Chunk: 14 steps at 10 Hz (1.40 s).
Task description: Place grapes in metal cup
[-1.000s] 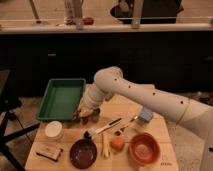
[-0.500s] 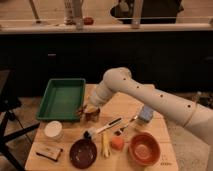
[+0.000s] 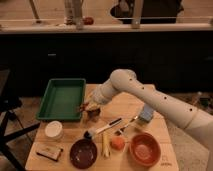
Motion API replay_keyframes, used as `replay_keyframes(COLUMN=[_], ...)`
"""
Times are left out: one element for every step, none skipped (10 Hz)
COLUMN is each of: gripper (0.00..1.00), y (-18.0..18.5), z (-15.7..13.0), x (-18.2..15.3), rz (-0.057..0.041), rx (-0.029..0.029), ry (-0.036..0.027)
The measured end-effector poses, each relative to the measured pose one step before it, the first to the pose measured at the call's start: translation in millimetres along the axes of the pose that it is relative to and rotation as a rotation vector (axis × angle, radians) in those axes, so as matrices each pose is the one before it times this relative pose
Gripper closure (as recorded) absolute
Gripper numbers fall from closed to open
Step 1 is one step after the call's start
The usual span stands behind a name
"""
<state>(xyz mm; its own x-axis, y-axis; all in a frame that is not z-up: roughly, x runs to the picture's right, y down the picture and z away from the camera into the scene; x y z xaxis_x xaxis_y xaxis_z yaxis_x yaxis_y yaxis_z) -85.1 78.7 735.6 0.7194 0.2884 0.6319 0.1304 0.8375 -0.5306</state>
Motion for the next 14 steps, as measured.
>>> replay_keyframes(gripper=[0.98,0.98,0.98,0.98,0.98,0.98,0.98,0.98,0.98,0.98,0.98,0.98,0.98,0.98], y=[-2.72,-1.72,-2.39,-2.53,-1.62,-1.17,-0.94,-0.74,-0.13,0.1,-0.11,0.05,-0.11,0.05], z=[-0.88,0.64,0.84,1.01,1.22,0.69,0.42,-0.03,0.05,-0.15,-0.11,0.22,0.29,0.92], x=[2.6,1.64,0.85,1.36,1.36,2.03,2.74,2.19,2.8,5.42,3.49,2.56,2.36,4.04], rz=[0.00341,0.00076,-0.00057,-0.00089,-0.00047,0.00098,0.00274,0.00307,0.00435,0.00888,0.0063,0.00438,0.00588,0.01011], rx=[0.00243,-0.00136,-0.00178,-0.00373,-0.00504,-0.0052,-0.00517,-0.00271,-0.00235,-0.00351,-0.00198,-0.00241,-0.00151,-0.00377], ry=[-0.0062,-0.0035,-0.00338,-0.00053,0.00099,0.00237,0.00407,0.0025,0.00202,0.00375,0.00179,0.0019,0.00024,0.00073])
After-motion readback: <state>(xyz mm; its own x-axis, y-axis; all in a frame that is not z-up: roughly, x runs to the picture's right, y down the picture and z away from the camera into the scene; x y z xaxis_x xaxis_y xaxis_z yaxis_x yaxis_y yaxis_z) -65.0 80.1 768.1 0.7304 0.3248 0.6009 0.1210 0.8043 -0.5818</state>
